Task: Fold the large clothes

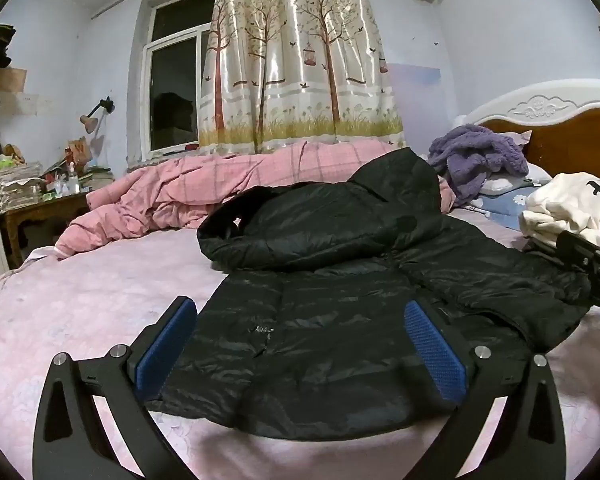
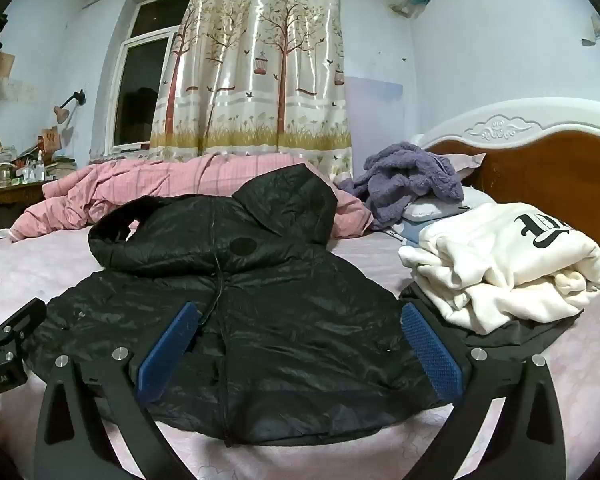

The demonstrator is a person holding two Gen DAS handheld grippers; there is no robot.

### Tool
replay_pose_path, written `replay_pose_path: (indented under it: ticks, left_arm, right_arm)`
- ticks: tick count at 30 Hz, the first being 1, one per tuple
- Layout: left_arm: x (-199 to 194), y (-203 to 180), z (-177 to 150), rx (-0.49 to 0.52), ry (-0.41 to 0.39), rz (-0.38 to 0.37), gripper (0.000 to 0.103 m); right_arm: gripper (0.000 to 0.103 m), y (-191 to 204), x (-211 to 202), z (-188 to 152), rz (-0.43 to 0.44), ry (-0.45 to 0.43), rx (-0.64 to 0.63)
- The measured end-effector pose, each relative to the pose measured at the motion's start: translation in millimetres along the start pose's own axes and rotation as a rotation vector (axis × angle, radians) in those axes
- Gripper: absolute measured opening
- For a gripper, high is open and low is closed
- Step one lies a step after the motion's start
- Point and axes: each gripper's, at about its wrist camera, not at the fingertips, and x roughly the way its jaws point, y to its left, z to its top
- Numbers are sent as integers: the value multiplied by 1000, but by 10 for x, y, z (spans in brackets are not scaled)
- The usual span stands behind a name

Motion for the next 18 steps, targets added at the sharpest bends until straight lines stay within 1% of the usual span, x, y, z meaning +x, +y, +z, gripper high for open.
replay_pose_path:
  ticks: [18]
  left_arm:
    - [-3,-2,-1,11,-10,2,103]
  right_arm:
    - [103,-5,-10,-27,-5,-12,9]
